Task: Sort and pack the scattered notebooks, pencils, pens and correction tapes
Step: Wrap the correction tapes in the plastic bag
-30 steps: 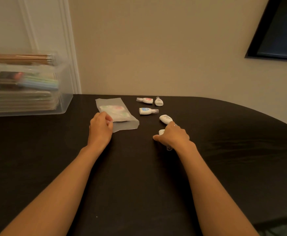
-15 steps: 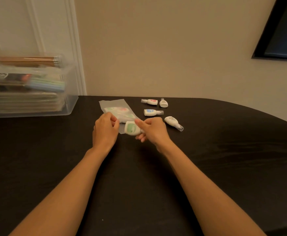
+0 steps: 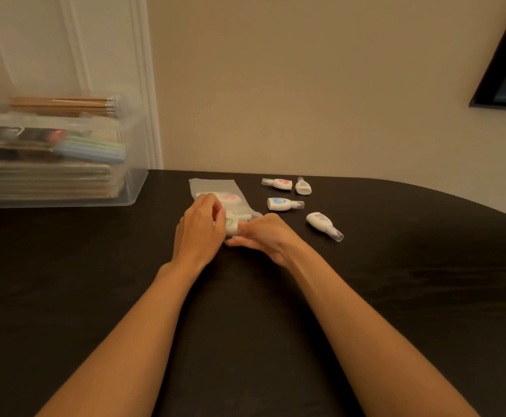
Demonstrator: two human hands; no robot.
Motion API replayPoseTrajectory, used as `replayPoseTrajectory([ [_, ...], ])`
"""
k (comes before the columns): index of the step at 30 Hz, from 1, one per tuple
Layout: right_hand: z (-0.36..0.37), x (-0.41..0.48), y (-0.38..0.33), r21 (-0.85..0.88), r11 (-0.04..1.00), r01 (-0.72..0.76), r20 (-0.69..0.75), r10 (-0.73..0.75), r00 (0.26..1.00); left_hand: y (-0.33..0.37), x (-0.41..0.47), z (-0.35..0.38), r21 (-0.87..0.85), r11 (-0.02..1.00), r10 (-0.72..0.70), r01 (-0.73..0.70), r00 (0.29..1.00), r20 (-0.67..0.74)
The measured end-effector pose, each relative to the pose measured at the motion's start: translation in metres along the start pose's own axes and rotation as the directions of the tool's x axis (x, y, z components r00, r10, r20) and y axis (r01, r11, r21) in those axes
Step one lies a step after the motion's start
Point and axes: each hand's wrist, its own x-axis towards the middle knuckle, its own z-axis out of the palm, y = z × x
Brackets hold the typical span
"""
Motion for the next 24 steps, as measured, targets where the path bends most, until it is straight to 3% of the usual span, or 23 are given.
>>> replayPoseTrajectory([
  [6, -0.002, 0.01, 0.011, -0.45, 0.867, 0.216, -0.125, -0.301, 0.945, -0.008, 0.002, 0.0, 0.024, 0.999, 0.019, -0.023, 0.991, 0.131],
  [9, -0.005, 0.008, 0.01, -0.423, 0.881, 0.214, -0.122, -0.289, 0.949, -0.011, 0.002, 0.005, 0.059, 0.998, 0.021, -0.039, 0.962, 0.274],
  [13, -0.014, 0.004, 0.002, -0.244, 0.968, 0.056, -0.143, -0.093, 0.985, -0.015, 0.004, 0.008, 0.107, 0.992, 0.035, -0.066, 0.962, 0.272],
  [16, -0.02, 0.007, 0.005, -0.264, 0.962, 0.068, -0.281, -0.144, 0.949, -0.017, 0.005, 0.009, 0.143, 0.987, 0.037, -0.078, 0.961, 0.276],
  [18, -0.021, 0.011, 0.012, -0.37, 0.918, 0.141, -0.336, -0.274, 0.901, -0.017, 0.004, 0.01, 0.163, 0.984, 0.023, -0.069, 0.962, 0.274],
  [21, -0.017, 0.018, 0.016, -0.517, 0.831, 0.206, -0.306, -0.405, 0.862, -0.016, 0.004, 0.01, 0.196, 0.979, 0.007, -0.06, 0.966, 0.259],
  [24, -0.014, 0.022, 0.015, -0.71, 0.691, 0.136, -0.325, -0.493, 0.807, -0.013, 0.007, 0.011, 0.251, 0.967, -0.03, -0.031, 0.972, 0.233],
])
